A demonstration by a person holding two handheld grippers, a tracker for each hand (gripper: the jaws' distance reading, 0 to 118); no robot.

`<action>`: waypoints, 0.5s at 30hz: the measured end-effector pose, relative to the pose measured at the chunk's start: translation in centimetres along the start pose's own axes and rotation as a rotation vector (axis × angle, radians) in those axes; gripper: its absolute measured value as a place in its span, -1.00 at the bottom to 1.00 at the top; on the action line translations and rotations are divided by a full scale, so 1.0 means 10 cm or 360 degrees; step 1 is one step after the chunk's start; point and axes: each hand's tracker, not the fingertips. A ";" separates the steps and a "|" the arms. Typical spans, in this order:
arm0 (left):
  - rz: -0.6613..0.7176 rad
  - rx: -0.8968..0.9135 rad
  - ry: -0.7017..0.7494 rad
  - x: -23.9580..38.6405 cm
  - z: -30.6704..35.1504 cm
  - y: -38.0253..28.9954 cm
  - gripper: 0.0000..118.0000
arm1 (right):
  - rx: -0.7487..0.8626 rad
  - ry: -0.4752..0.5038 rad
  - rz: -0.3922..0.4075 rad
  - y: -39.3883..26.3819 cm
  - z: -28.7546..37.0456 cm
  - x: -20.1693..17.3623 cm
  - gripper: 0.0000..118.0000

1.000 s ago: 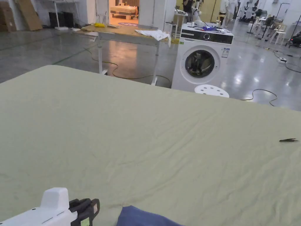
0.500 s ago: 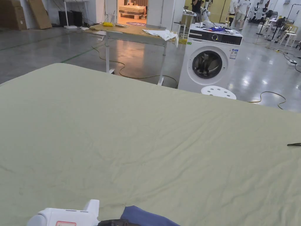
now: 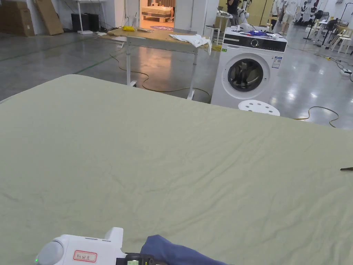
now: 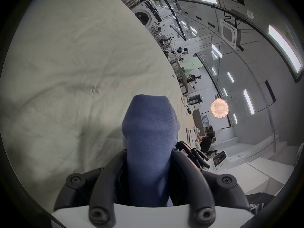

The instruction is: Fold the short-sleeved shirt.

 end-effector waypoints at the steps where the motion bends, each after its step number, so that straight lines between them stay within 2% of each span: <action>1: 0.0007 0.0006 -0.0004 0.02 0.05 0.02 -0.58 | 0.0027 -0.0022 0.0022 0.06 0.01 0.01 -1.00; 7: -0.0048 0.0086 0.0058 -0.08 0.72 0.33 -0.58 | 0.0165 -0.0100 0.0000 0.56 -0.08 0.34 -1.00; 12: -0.0155 0.0153 0.0290 0.02 1.55 0.79 -0.58 | 0.0305 -0.0172 0.0013 0.96 -0.09 0.62 -1.00; 15: -0.0138 0.0220 0.0453 -0.04 2.05 1.06 -0.58 | 0.0380 -0.0217 0.0007 1.14 -0.06 0.75 -1.00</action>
